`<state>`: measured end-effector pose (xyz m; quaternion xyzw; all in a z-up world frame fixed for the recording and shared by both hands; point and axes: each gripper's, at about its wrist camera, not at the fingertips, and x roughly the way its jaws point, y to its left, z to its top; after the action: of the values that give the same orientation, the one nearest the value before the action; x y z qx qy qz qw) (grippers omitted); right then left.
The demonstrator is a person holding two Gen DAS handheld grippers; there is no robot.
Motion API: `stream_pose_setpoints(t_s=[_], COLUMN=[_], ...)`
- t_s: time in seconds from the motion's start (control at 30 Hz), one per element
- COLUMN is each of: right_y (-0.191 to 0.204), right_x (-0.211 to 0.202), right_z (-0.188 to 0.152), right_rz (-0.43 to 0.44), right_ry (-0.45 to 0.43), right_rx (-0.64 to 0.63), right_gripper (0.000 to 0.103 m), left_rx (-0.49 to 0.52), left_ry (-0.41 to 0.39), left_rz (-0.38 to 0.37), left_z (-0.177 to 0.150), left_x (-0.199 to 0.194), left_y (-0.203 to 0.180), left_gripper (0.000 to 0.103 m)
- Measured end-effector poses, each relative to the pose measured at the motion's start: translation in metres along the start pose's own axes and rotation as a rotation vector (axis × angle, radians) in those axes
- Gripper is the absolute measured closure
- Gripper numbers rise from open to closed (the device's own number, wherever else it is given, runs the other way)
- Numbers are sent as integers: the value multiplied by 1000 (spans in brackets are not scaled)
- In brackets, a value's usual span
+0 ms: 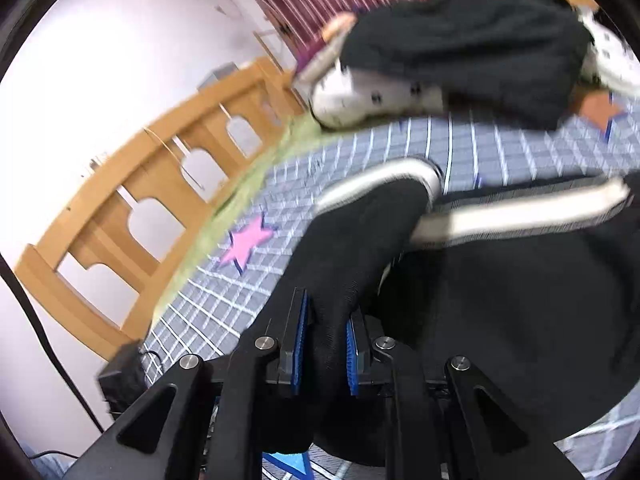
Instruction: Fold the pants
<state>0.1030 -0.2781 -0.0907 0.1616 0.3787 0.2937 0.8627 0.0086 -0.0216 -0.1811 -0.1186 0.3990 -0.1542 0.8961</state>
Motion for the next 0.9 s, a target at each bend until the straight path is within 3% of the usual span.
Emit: stream_pose_setpoints(t_s=[0.17,0.33,0.53,0.63,0.77,0.9], right_y=[-14,-33,-55,-80,-126,-181], right_x=[-21,-37,-81,-108,-141,-138], right_z=[10,19,35,39,35,15], right_rz=[-23,-34,-101,-139,-186,-307], right_ry=[-25,-42,-149,-221,-295,-250], right_rx=[-26,-35,-116,-96,-39,27], right_gripper=[87,87,89,89,91,94], left_rx=[37,142,182,217,239,258], left_ry=[34,68,71,64,50,61], left_rz=[-20,150,200,208,161,157], left_z=[1,-2,1,4,10,11], left_x=[18,43,43,43,40,47], left_y=[-29,-53,-63,-71,-86,-94], left_gripper=[33,30,30,29,29,29])
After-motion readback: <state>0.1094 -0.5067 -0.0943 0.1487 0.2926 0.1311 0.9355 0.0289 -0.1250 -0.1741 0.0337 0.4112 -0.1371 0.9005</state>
